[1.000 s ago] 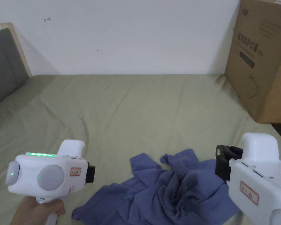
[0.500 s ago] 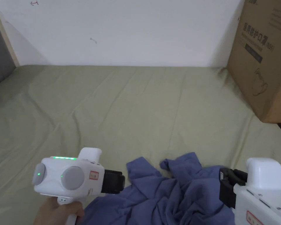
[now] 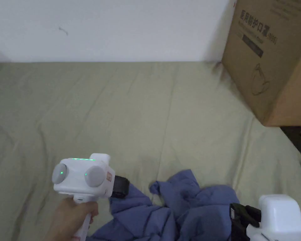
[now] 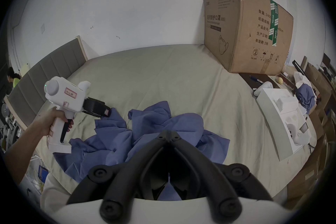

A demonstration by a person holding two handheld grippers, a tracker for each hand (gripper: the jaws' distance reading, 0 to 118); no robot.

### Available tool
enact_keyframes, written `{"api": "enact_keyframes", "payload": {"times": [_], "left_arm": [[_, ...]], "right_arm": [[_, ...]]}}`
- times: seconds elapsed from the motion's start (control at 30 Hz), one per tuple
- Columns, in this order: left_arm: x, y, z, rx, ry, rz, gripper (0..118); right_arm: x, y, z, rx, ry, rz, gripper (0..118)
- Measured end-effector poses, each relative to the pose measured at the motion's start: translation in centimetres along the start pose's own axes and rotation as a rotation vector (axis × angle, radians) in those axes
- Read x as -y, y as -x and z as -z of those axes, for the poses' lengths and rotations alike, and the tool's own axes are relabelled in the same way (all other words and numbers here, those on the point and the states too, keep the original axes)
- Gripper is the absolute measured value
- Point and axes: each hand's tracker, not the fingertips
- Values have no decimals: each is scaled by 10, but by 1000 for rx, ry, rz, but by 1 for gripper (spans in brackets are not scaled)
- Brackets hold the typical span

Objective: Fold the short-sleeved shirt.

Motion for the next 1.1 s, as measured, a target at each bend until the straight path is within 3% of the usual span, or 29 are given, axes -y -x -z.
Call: {"api": "enact_keyframes", "payload": {"times": [0.13, 0.23, 0.33, 0.4, 0.57, 0.7, 0.73, 0.8, 0.83, 0.87, 1.03, 1.1], "left_arm": [[18, -6, 18, -60, -67, 68, 85], [19, -12, 5, -51, -73, 91, 50], [21, -21, 3, -123, -95, 181, 5], [19, -26, 8, -203, -97, 229, 1], [13, -9, -16, -89, -120, 117, 1], [12, 7, -52, -43, -184, 66, 1], [14, 10, -60, -34, -209, 63, 1], [18, 10, -77, -32, -233, 66, 1], [21, 12, -83, -35, -242, 70, 1], [23, 14, -88, -33, -249, 71, 1], [41, 13, -111, -5, -271, 64, 1], [46, 15, -114, -7, -272, 63, 1]], "right_arm": [[1, -1, 5, 6, 13, -3, 0], [2, -4, 8, 8, 18, 9, 0], [2, -7, 9, -7, 17, 50, 0], [1, -9, 9, -15, 15, 62, 0], [-12, -21, 14, -33, 19, 26, 0], [-35, -40, 38, -128, 81, 25, 0], [-41, -43, 47, -134, 92, 24, 7], [-51, -49, 72, -177, 155, -12, 74], [-55, -50, 87, -182, 201, -39, 102], [-57, -50, 100, -191, 233, -69, 114], [-69, -44, 166, -182, 369, -234, 109], [-69, -39, 187, -157, 415, -255, 109]]}}
